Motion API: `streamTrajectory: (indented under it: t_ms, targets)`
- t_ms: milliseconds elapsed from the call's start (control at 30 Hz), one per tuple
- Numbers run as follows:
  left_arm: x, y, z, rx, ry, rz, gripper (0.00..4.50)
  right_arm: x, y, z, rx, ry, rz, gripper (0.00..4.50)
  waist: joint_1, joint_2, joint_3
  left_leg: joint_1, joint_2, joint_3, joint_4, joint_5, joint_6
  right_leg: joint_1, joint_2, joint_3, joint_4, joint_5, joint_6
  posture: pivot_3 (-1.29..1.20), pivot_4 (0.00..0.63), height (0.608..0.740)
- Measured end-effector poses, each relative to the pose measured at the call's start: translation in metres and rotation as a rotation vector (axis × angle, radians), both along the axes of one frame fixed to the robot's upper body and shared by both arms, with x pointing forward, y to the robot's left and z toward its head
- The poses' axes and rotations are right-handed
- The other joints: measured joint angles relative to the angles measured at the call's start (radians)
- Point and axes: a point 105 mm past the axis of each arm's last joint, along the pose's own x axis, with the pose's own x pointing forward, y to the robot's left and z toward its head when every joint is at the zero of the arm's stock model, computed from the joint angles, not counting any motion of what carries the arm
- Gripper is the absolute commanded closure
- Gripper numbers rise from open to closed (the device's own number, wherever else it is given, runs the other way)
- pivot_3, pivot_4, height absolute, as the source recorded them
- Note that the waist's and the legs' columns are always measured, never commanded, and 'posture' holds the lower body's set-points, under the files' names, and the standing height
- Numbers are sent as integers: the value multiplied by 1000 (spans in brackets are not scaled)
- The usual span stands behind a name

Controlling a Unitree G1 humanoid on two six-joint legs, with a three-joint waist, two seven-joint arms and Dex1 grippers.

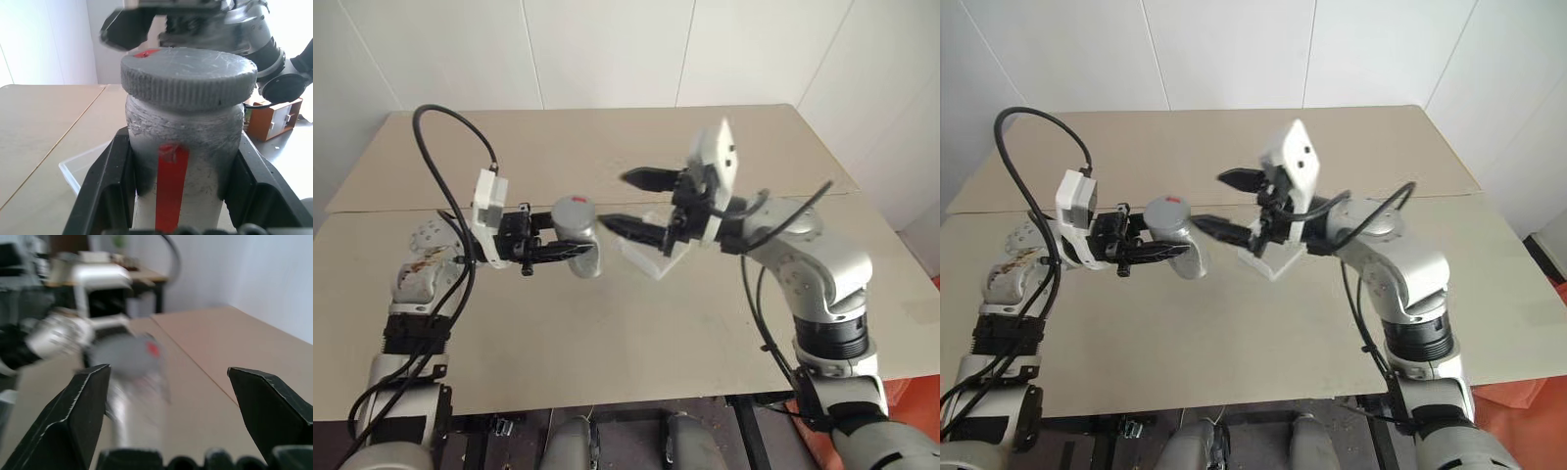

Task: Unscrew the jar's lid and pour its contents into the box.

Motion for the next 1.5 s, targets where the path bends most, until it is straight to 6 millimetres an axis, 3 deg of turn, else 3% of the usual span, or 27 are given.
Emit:
streamTrajectory:
  t_ms: [200, 467, 767, 1067, 1233, 1500]
  targets:
    - [1, -5, 2, 5, -16, -9, 2307, -14, 32, 10, -1, -34, 83, 47, 4, 0, 0, 0, 0, 0, 0, 0, 0, 0, 0, 0, 0, 0, 0, 0, 150, 740]
    - [1, -6, 2, -1, -23, -13, 2307, 9, 45, -7, -76, -3, -27, 47, 2, 0, 0, 0, 0, 0, 0, 0, 0, 0, 0, -1, 0, 0, 0, 0, 150, 740]
    - [2, -6, 2, -4, -22, -4, 2307, 15, 32, -9, -79, 2, -68, 47, 3, 0, 0, 0, 0, 0, 0, 0, 0, 0, 0, -1, 0, 0, 0, 0, 150, 740]
    - [3, -5, 2, -8, -19, 8, 2307, 9, -1, -8, -64, 1, -78, 47, 3, 0, 0, 0, 0, 0, 0, 0, 0, 0, 0, 0, 0, 0, 0, 0, 150, 740]
    - [2, -4, 2, -3, -20, -6, 2307, 16, -23, -5, -66, -6, -147, 47, 3, 0, 0, 0, 0, 0, 0, 0, 0, 0, 0, 0, 0, 0, 0, 0, 150, 740]
    - [1, -4, 1, 1, -21, -15, 2307, 3, -23, -20, -121, 29, -40, 47, 3, 0, 0, 0, 0, 0, 0, 0, 0, 0, 0, 0, 0, 0, 0, 0, 150, 740]
